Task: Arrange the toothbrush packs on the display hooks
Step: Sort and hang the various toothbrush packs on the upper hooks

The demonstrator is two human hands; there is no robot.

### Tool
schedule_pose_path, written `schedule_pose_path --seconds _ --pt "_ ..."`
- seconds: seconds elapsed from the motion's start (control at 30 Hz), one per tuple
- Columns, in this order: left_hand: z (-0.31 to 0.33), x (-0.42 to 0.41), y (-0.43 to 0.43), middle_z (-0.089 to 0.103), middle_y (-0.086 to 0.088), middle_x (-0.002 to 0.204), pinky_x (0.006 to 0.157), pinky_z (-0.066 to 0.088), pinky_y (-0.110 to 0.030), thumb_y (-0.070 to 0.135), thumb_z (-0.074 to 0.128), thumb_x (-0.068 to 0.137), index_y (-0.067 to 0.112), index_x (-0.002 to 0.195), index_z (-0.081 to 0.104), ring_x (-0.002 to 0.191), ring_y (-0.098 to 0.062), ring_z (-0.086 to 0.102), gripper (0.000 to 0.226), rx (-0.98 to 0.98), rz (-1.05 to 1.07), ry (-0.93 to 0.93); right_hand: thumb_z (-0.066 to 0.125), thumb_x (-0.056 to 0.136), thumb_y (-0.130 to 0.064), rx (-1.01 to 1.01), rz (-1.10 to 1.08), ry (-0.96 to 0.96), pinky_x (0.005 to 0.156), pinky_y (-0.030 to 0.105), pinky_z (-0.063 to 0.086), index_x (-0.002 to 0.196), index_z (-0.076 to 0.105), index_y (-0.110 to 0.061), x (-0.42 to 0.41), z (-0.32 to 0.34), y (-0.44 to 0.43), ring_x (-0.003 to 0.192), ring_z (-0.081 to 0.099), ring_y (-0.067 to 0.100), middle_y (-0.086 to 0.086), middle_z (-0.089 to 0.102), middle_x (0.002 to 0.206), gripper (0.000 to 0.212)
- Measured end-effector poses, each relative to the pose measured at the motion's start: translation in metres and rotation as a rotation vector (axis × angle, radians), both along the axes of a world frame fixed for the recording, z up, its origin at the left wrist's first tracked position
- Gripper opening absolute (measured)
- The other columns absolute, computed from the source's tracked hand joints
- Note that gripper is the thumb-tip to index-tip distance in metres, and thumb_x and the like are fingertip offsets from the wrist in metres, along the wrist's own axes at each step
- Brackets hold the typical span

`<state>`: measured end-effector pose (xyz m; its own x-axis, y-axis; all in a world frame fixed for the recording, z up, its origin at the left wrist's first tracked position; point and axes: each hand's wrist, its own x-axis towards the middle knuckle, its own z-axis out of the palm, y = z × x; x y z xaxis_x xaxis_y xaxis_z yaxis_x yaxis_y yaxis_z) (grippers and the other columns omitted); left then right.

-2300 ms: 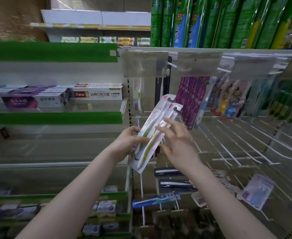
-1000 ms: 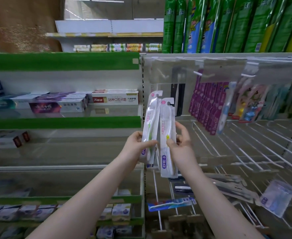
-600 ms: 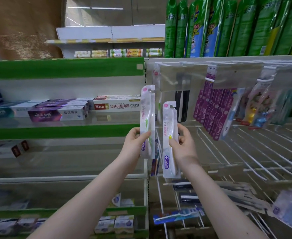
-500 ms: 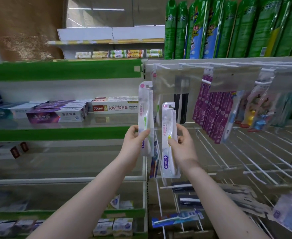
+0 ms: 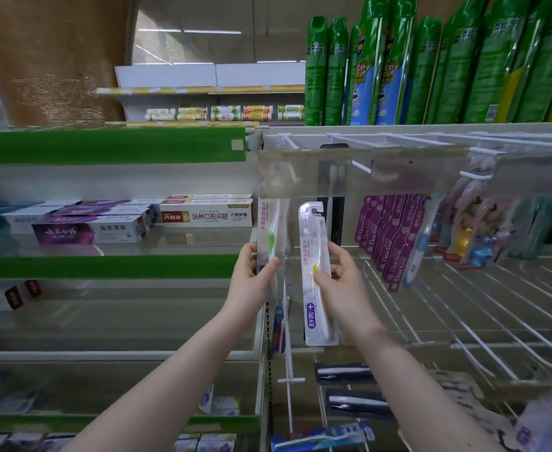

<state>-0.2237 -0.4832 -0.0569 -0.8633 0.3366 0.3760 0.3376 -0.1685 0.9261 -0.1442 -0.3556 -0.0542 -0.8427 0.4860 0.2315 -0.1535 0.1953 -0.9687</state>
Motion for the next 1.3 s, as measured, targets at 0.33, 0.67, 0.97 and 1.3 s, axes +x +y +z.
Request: schedule_pose_path --seconds 0.33,0.67,0.97,1.3 --pt "-0.002 -0.006 0.008 0.068 0.001 0.093 0.065 0.049 -0.013 0.013 0.056 0.093 0.018 0.115 0.054 0.082 -0.008 0.065 0.023 0.044 0.007 -0.031 0.055 0.091 -0.012 0.019 0.005 0.005 0.081 0.033 0.055 0.138 0.037 -0.034 -0.005 0.002 0.012 0.093 0.065 0.013 0.001 0.064 0.105 0.055" --pt "0.008 -0.01 0.038 0.062 -0.002 0.111 0.097 0.047 -0.034 0.017 0.055 0.094 0.01 0.122 0.05 0.107 -0.017 0.059 0.03 -0.059 0.088 -0.063 0.055 0.088 -0.01 0.017 -0.003 0.015 0.084 0.042 0.055 0.136 0.039 -0.035 -0.007 0.002 0.017 0.09 0.067 0.022 0.007 0.065 0.101 0.057" --pt "0.041 -0.024 0.081 0.054 -0.003 0.127 0.087 0.042 -0.03 0.026 0.043 0.1 0.013 0.144 0.03 0.107 -0.019 0.056 0.048 -0.201 0.239 -0.245 0.054 0.09 -0.009 0.02 -0.014 0.007 0.078 0.03 0.054 0.135 0.039 -0.033 -0.001 0.003 0.023 0.092 0.064 0.017 0.003 0.064 0.103 0.053" --pt "0.02 -0.04 0.081 0.053 -0.006 0.134 0.094 0.041 -0.035 0.031 0.047 0.097 0.009 0.136 0.043 0.119 -0.028 0.052 0.045 -0.331 0.262 -0.222 0.053 0.091 -0.007 0.008 -0.001 0.001 0.064 0.019 0.051 0.137 0.038 -0.033 0.004 0.004 0.026 0.087 0.066 0.012 0.002 0.064 0.099 0.055"
